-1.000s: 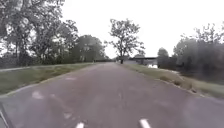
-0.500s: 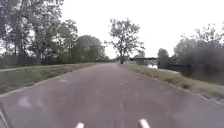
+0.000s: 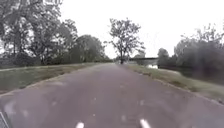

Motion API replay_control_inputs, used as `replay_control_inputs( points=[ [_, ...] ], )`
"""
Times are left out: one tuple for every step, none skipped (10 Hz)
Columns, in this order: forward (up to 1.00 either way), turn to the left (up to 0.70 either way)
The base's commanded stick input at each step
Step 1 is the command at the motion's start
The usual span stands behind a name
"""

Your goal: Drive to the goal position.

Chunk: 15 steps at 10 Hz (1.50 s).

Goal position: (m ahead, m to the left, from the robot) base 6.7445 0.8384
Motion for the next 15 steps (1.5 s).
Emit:
replay_control_inputs(
  points=[
    [0.7,0.0],
    [0.7,0.0],
    [0.7,0.0],
    [0.7,0.0],
    [0.7,0.0],
    [0.7,0.0],
    [0.7,0.0],
    [0.7,0.0],
    [0.7,0.0],
    [0.7,0.0],
    [0.7,0.0],
    [0.7,0.0],
    [0.7,0.0],
    [0.7,0.0],
    [0.7,0.0]
  ],
)
